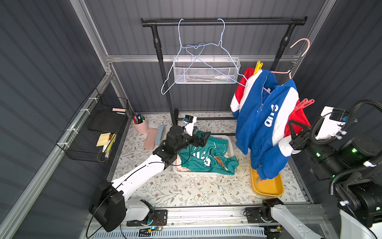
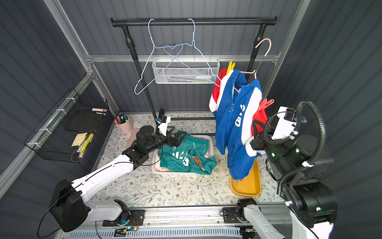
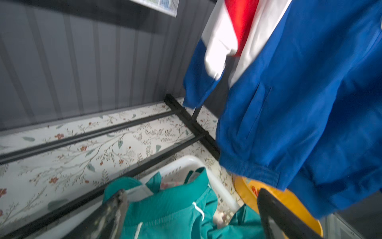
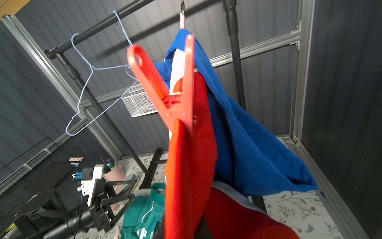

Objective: Remove the clothespins securing jackets to the hanger
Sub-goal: Adjust the jacket in the basket.

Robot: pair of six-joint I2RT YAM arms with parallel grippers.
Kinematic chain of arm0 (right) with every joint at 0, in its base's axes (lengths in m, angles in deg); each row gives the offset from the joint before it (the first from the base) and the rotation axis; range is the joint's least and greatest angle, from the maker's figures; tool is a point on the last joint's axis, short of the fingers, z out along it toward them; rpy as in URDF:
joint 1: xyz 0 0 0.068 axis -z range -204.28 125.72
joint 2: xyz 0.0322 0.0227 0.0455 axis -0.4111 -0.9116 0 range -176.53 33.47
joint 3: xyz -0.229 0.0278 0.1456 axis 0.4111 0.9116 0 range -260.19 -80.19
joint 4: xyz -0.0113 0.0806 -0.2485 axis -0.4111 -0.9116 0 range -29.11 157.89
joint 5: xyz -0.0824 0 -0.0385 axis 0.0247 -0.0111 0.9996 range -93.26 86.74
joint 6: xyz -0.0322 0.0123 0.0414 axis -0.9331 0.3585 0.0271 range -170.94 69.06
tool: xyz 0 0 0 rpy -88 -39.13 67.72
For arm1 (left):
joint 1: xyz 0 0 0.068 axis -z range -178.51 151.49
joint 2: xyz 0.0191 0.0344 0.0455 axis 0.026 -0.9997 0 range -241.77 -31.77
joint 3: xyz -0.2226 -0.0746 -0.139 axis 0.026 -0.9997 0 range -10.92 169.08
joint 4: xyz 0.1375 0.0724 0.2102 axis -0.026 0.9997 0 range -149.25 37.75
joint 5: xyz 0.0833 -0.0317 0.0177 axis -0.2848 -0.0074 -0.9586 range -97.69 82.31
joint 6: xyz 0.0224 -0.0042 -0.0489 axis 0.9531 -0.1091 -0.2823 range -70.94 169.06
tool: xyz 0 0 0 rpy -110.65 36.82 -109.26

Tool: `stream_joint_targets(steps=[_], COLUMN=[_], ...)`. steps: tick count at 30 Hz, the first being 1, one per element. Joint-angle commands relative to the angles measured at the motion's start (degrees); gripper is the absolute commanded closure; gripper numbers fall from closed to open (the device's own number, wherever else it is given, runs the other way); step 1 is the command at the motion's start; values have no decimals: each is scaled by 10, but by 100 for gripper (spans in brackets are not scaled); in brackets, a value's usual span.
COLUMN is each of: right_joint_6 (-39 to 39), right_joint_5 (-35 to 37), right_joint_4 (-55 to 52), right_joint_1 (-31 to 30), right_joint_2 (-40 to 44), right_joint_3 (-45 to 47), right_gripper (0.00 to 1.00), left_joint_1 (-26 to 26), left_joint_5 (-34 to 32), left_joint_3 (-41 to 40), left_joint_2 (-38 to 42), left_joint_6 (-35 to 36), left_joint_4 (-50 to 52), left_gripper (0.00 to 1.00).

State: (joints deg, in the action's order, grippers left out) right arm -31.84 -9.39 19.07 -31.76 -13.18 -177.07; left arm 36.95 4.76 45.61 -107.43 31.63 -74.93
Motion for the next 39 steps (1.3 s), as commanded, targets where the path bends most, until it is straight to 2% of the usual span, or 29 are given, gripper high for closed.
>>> stream_joint_targets(steps=[1,4,7,11,12,17,20,28,31,35,39], right_joint_6=[9,11,21,25,27,28,30,33,31,29,23], right_joint_5=[-52,-78,-102,-114,-135,-156,-156,-154,-161,-161,-156], right_joint_4=[41,32,44,58,58,68,71,78,81,79,76], right_joint_1=[1,1,1,1,1,1,1,1,1,1,1], right_joint_2=[17,20,24,24,23,23,24,27,27,28,32], right_joint_3=[-11,-14,-5,6,5,8,7,14,9,9,8], right_gripper=[100,100,100,100,100,100,100,100,100,100,100], left_joint_1=[0,-1,0,0,-2,-13,-14,-24,-33,-39,-38], left_joint_5=[17,49,52,-6,-12,44,2,-15,1,45,75], left_joint_3=[17,10,23,64,69,111,191,306,331,360,407], left_joint_2=[-7,-10,-31,-90,-107,-158,-214,-309,-336,-365,-387], left_joint_6=[35,51,61,110,120,136,159,172,171,174,195], left_joint_4=[-81,-164,-207,-201,-203,-237,-165,-119,-108,-106,-90], left_gripper=[1,1,1,1,1,1,1,1,13,55,89])
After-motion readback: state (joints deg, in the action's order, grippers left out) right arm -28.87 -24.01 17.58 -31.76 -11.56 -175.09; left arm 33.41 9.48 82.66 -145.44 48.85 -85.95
